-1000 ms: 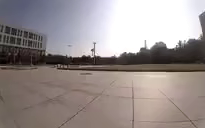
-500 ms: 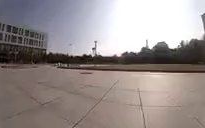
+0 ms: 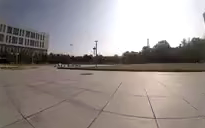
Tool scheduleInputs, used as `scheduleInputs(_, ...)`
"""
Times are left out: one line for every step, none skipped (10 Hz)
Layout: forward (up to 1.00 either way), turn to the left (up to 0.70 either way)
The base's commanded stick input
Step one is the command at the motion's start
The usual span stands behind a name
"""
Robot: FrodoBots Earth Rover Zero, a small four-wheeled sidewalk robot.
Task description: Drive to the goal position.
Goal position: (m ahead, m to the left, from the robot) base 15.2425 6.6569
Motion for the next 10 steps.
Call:
scheduleInputs(0.7, 0.01)
scheduleInputs(0.7, 0.01)
scheduleInputs(0.7, 0.01)
scheduleInputs(0.7, 0.01)
scheduleInputs(0.7, 0.01)
scheduleInputs(0.7, 0.01)
scheduleInputs(0.7, 0.01)
scheduleInputs(0.7, 0.01)
scheduleInputs(0.7, 0.01)
scheduleInputs(0.7, 0.01)
